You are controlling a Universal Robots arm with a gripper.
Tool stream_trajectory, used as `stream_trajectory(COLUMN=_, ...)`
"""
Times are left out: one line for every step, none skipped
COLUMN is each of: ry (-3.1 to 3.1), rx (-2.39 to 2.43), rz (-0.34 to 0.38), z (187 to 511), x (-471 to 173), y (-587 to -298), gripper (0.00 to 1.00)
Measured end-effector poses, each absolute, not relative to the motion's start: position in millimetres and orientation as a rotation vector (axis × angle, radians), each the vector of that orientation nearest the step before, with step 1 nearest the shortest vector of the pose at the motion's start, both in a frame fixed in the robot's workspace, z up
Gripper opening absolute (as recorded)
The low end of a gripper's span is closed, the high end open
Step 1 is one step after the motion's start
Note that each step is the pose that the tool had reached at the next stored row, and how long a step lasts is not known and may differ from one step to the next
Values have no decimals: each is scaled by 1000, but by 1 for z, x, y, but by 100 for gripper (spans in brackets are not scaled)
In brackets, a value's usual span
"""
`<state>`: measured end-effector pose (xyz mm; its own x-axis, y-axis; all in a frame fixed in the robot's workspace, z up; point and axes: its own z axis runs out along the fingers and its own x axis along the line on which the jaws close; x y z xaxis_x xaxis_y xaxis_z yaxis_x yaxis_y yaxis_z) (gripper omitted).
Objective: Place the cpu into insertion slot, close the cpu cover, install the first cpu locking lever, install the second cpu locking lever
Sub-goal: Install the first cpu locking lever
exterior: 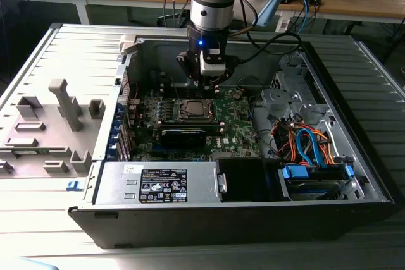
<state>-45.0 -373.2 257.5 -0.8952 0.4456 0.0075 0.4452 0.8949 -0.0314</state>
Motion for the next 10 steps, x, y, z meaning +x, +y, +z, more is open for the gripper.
stream_trajectory(ry=-3044, rx=-714, rz=45, z=258, x=-45, y=-373, gripper=11)
stream_trajectory(ry=-3045, rx=-712, rz=45, z=258, x=-45, y=-373, gripper=11)
stream_trajectory(ry=-3045, rx=-710, rz=45, z=258, x=-45, y=-373, gripper=11)
stream_trajectory(ry=-3046, rx=-707, rz=45, z=258, x=-45, y=-373, gripper=11)
stream_trajectory(ry=-3047, rx=-704, rz=45, z=258, x=-45, y=-373, gripper=11)
stream_trajectory(ry=-3047, rx=-703, rz=45, z=258, x=-45, y=-373, gripper=11)
stream_trajectory(ry=-3047, rx=-701, rz=45, z=258, x=-45, y=-373, gripper=11)
stream_trajectory(ry=-3048, rx=-699, rz=45, z=258, x=-45, y=-373, gripper=11)
stream_trajectory(ry=-3048, rx=-697, rz=45, z=258, x=-45, y=-373, gripper=11)
stream_trajectory(ry=-3049, rx=-695, rz=45, z=258, x=-45, y=-373, gripper=11)
